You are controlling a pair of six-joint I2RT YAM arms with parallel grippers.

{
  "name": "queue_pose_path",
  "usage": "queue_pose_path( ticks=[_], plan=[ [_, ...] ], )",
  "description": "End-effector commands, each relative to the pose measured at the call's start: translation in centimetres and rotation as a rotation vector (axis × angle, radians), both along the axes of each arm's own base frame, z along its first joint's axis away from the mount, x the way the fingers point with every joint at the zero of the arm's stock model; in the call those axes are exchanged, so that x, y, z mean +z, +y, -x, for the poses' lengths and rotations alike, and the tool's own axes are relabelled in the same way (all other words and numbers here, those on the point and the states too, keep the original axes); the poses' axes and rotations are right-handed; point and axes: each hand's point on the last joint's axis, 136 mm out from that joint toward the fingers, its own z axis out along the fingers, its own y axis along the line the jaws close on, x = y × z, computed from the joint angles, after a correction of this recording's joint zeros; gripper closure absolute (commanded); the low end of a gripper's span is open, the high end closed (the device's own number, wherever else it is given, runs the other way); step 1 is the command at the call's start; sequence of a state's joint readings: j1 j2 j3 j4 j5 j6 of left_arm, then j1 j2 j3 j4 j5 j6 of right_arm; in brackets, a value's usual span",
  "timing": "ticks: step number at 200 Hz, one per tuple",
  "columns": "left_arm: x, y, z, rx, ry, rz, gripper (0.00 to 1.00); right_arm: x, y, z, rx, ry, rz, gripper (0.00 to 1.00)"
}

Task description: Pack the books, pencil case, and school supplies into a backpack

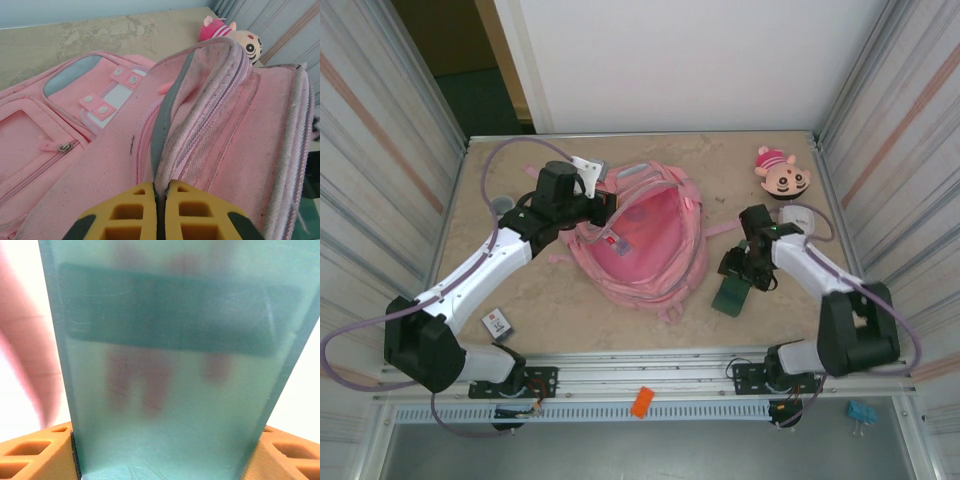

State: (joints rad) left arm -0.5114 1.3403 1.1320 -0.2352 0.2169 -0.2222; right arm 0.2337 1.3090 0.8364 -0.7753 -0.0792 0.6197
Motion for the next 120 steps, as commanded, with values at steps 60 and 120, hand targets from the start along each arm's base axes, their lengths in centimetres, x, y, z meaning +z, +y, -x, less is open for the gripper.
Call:
queue_pose_path(
  ticks=[60,120],
  plan=[
    [5.9,0.2,0.0,0.004,-0.140,0.114,1.00,14.4,9.1,0.1,0.187,-0.428,-0.447,0.29],
    [6.9,-0.1,0.0,0.005,-0.152,0.168,1.00,15.1,16.8,-1.8,0.278,-0.429,-0.607,0.28]
  ],
)
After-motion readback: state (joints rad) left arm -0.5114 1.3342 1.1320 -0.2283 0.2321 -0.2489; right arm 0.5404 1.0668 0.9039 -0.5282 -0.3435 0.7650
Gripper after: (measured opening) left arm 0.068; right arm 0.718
